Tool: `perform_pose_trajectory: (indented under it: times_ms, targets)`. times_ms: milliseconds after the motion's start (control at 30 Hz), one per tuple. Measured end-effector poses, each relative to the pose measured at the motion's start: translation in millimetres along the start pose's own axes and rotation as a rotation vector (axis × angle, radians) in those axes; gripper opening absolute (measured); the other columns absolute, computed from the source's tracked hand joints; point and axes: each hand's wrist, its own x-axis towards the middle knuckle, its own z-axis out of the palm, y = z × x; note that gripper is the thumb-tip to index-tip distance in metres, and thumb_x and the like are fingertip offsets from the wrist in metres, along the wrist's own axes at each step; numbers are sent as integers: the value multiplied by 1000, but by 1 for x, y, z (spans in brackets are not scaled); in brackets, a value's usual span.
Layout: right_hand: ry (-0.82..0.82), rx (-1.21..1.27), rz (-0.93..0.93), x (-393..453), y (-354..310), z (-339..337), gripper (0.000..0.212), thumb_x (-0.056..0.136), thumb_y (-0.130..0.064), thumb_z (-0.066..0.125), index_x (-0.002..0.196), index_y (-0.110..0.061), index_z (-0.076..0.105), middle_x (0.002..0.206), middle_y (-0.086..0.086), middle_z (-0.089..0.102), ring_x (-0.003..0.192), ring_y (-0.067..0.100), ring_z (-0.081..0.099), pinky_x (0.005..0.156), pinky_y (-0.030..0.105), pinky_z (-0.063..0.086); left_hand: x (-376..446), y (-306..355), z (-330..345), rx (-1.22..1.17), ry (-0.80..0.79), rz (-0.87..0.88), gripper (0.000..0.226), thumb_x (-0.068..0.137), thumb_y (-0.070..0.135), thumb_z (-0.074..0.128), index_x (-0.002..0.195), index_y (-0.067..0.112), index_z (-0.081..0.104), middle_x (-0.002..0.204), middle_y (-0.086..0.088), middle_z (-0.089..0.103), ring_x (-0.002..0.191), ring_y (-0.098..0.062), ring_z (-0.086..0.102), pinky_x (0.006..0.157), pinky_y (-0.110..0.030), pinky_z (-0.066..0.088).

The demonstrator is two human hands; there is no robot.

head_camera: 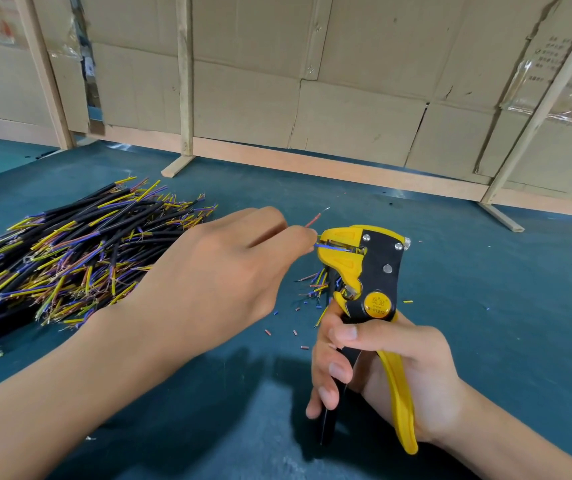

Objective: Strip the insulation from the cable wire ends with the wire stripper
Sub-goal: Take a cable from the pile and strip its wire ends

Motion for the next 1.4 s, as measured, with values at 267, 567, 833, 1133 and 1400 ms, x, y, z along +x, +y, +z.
perform_pose_trajectory:
  times_ms: [267,567,833,1133,1400]
  targets:
    - [-1,-5,-3,0,0,2,9,85,-12,60,79,-6,56,64,12,47,59,30,56,71,52,54,-2,-1,1,30,-26,-40,23,85,-3,71,107,6,73,78,-11,59,64,-34,60,54,-44,54]
    - [7,-30,1,1,-2,3,15,85,-13,60,74,-5,53,63,12,47,57,30,55,70,50,54,0,2,1,45,-13,-45,20,88,0,71,105,8,74,76,-9,58,62,-31,59,52,-43,52]
    - [34,-28,-9,1,0,4,7,82,-12,60,76,-9,59,60,11,45,53,29,55,67,49,55,0,3,0,41,-3,-52,21,86,0,72,105,9,74,75,-8,58,62,-31,59,54,-42,52]
    - [44,-15,-32,2,2,6,6,77,-13,60,72,-10,58,55,9,43,48,27,54,60,43,55,1,4,-1,7,4,-53,23,82,-4,74,102,7,74,75,-9,59,62,-31,59,54,-42,53]
    - [185,-10,-45,-1,2,8,21,69,-18,65,59,-12,47,43,3,35,34,20,41,43,27,46,-1,3,2,-22,-41,-64,20,83,-3,74,101,6,74,77,-10,61,64,-33,60,56,-43,54]
